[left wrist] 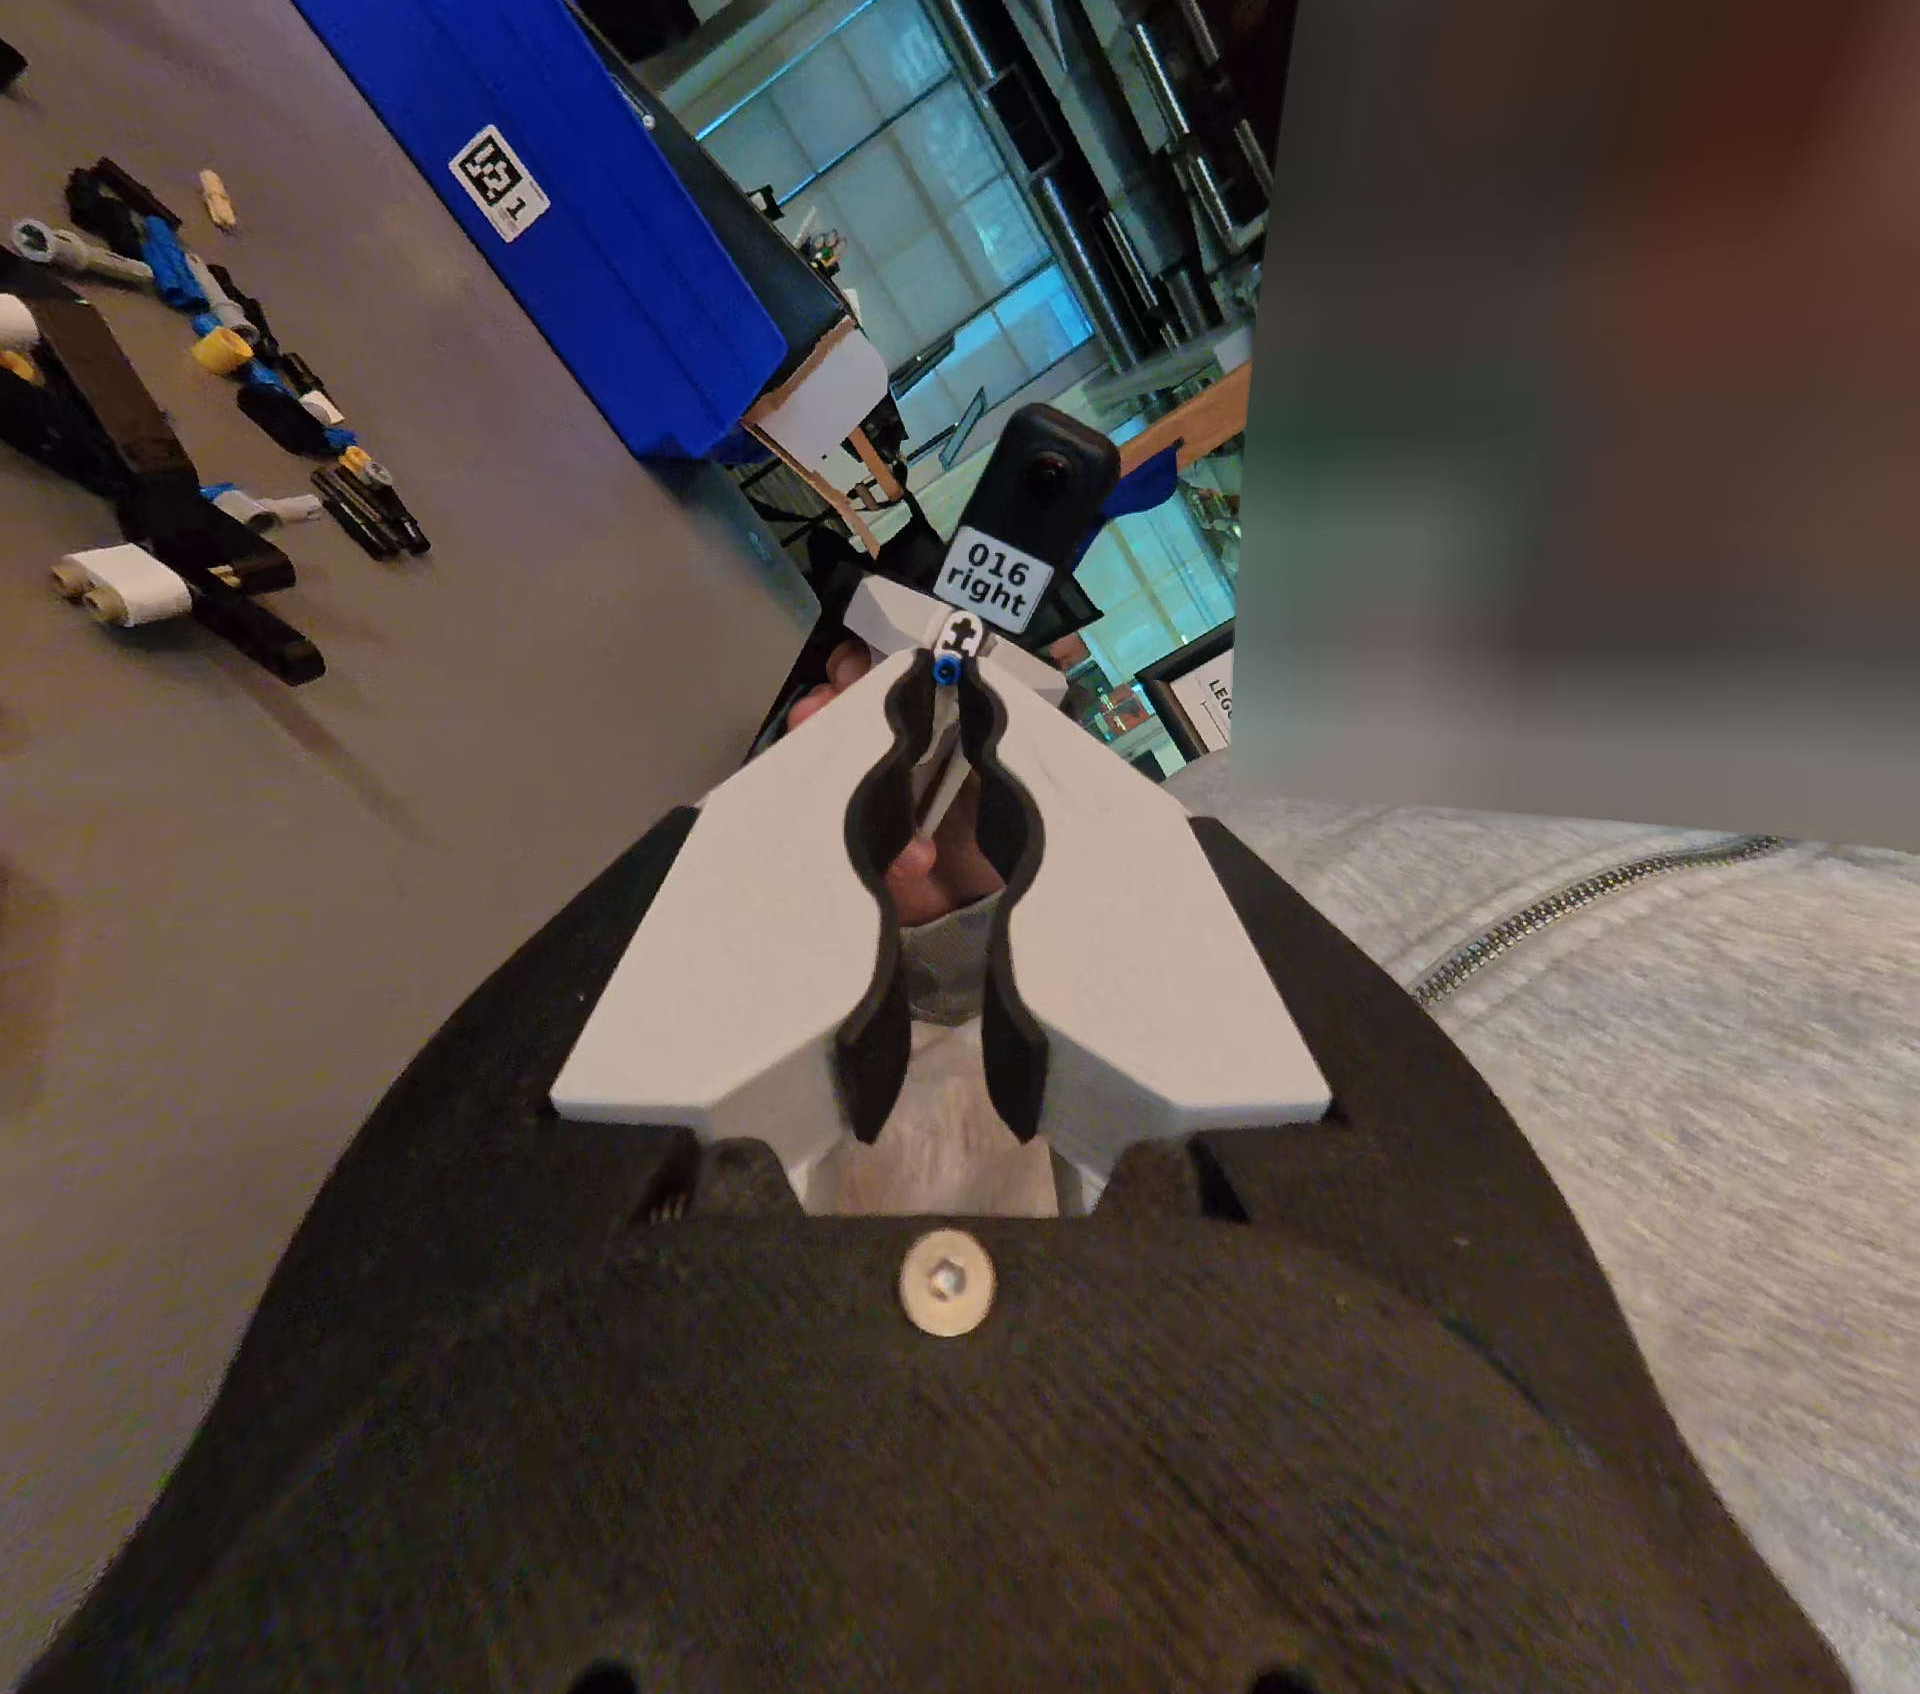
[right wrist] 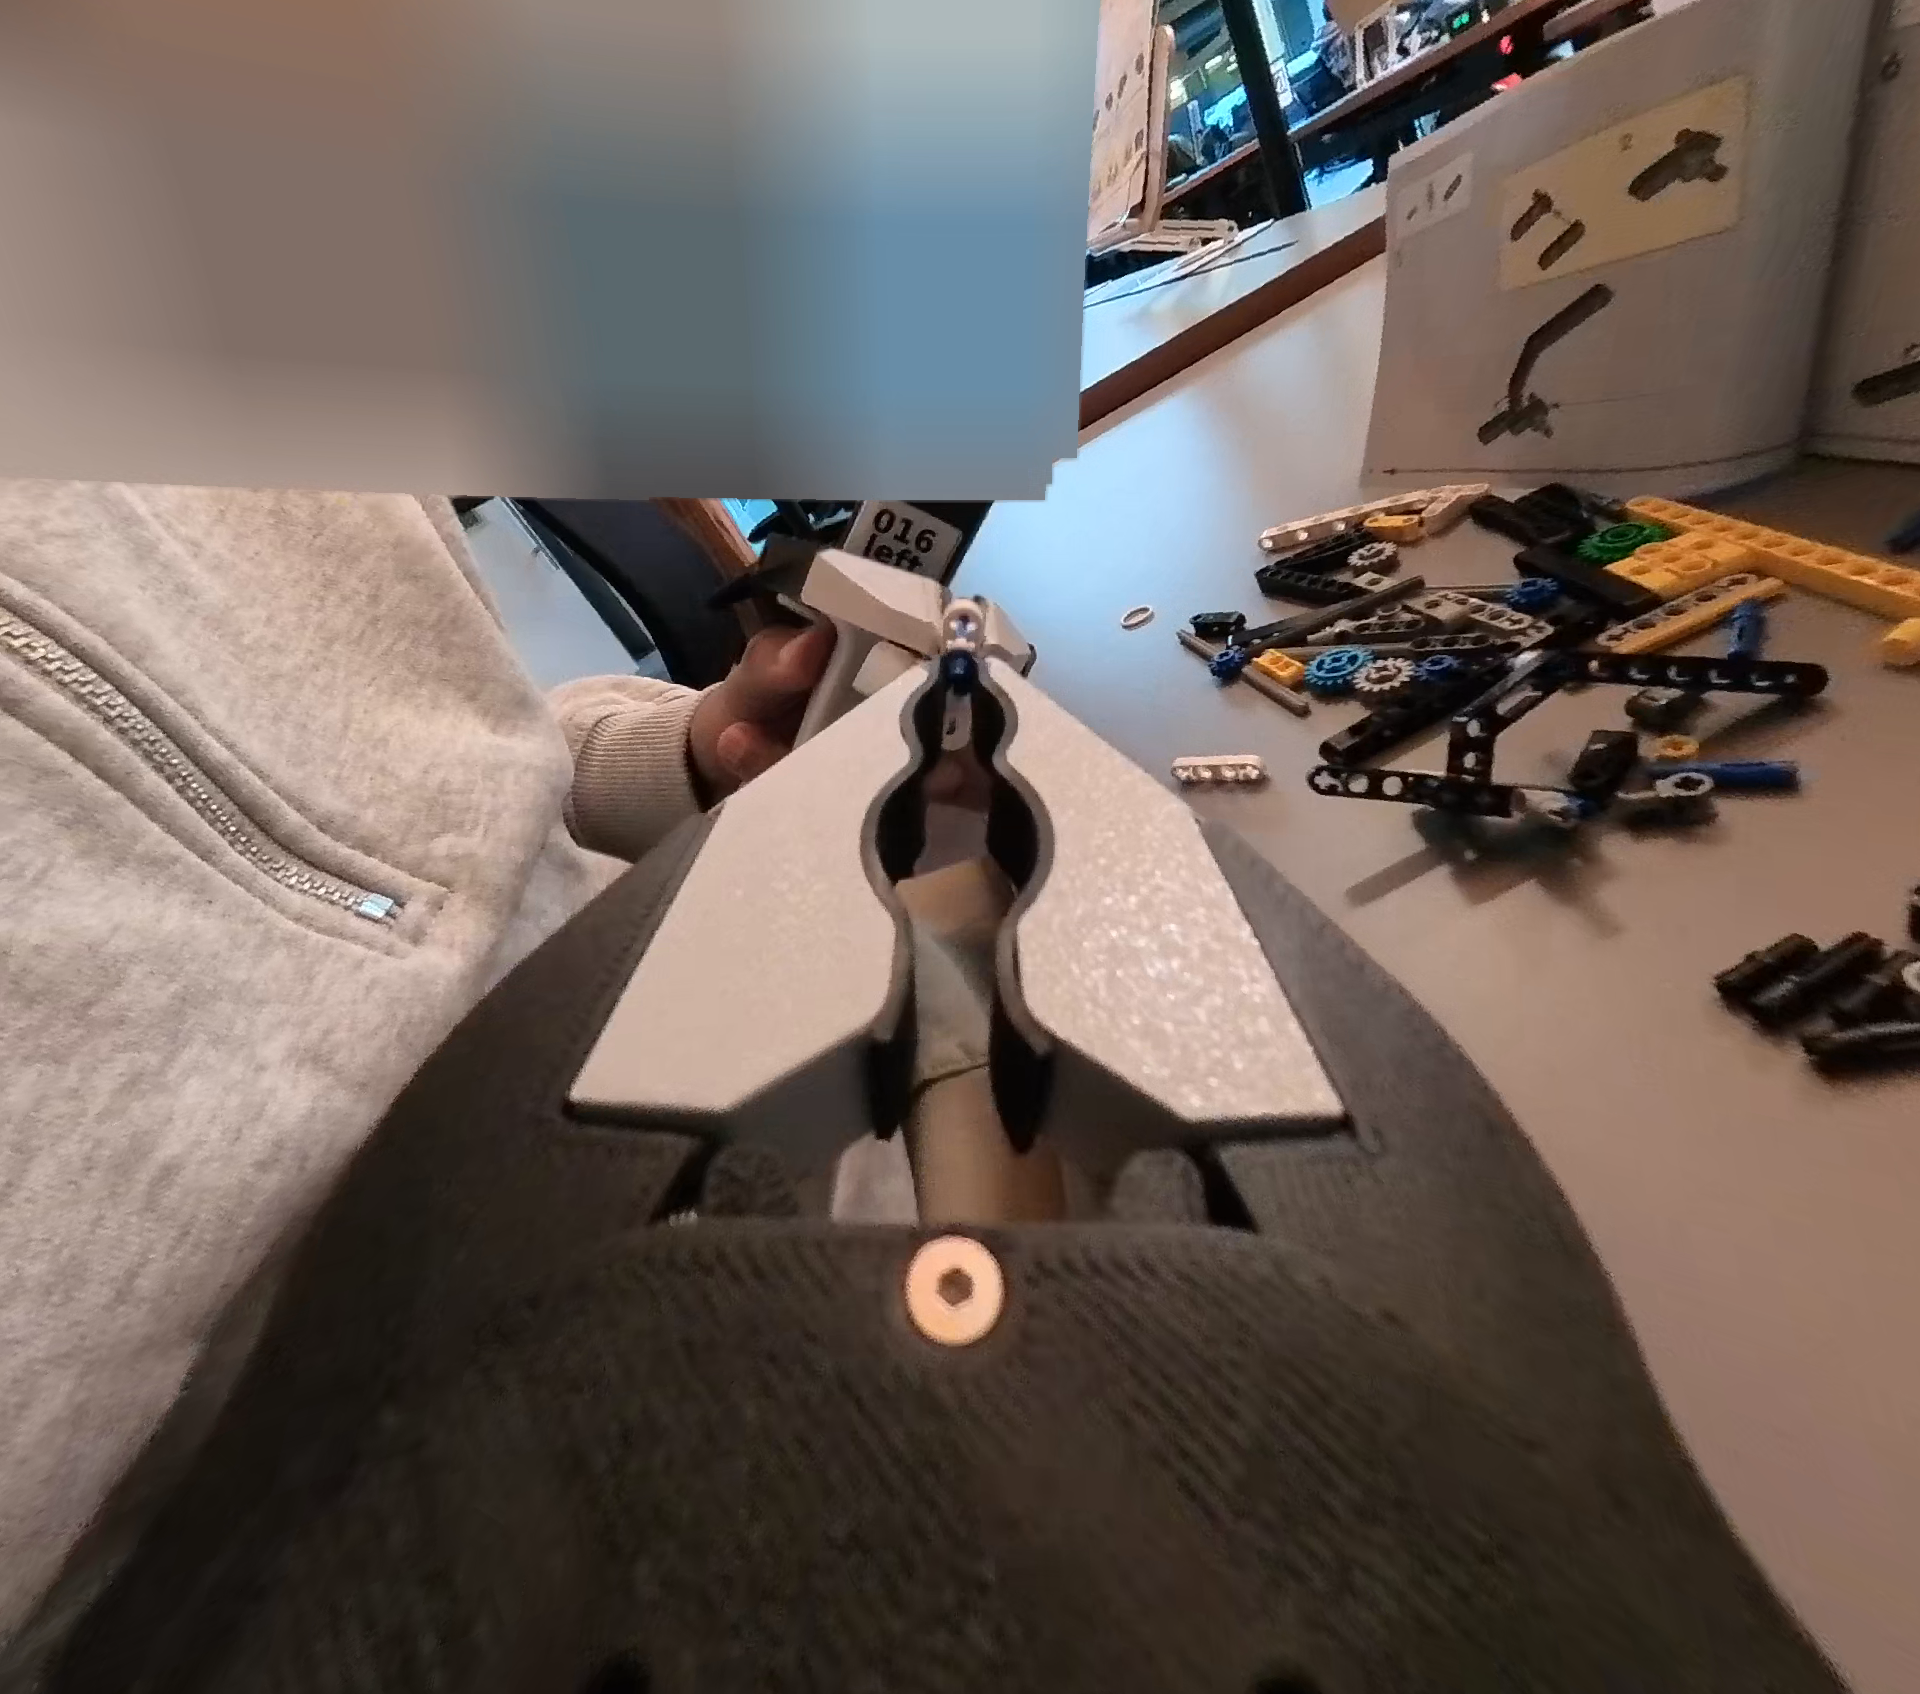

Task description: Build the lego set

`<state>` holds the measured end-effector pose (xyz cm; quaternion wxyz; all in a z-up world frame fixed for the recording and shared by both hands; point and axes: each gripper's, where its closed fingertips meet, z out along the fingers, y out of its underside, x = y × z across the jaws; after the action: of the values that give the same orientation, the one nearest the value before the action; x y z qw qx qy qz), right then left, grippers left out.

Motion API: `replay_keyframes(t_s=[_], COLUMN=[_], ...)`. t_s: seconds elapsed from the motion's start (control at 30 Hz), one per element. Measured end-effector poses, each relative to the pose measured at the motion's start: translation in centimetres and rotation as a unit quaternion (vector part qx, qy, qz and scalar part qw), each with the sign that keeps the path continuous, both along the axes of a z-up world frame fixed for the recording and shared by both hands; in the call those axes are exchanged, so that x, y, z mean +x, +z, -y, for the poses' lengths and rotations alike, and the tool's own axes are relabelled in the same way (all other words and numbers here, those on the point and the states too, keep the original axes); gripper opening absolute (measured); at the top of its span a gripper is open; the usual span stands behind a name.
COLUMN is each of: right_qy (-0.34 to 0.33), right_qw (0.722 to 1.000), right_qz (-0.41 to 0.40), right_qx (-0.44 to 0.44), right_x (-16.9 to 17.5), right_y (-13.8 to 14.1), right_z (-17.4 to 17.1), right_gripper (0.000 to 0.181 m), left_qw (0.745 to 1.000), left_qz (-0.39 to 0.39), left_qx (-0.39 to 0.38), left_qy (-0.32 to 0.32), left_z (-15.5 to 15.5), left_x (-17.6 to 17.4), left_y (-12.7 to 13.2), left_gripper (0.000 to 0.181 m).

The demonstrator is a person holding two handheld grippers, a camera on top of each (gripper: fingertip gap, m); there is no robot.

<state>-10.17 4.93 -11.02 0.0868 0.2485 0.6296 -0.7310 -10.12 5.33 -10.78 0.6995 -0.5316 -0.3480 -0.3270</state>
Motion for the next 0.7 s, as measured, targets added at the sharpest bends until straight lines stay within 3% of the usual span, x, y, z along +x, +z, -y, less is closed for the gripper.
replay_keyframes(t_s=[0.7], right_qy=[0.001], right_qw=[1.0], right_qz=[-0.012], right_qx=[-0.006], right_x=[0.45], right_y=[-0.14], right_z=[0.59], right_gripper=[0.002], left_qw=[0.999], left_qz=[0.01], left_qx=[-0.014], left_qy=[-0.027], left_z=[0.51], left_x=[0.44], left_y=[-0.18], left_gripper=[0.001])
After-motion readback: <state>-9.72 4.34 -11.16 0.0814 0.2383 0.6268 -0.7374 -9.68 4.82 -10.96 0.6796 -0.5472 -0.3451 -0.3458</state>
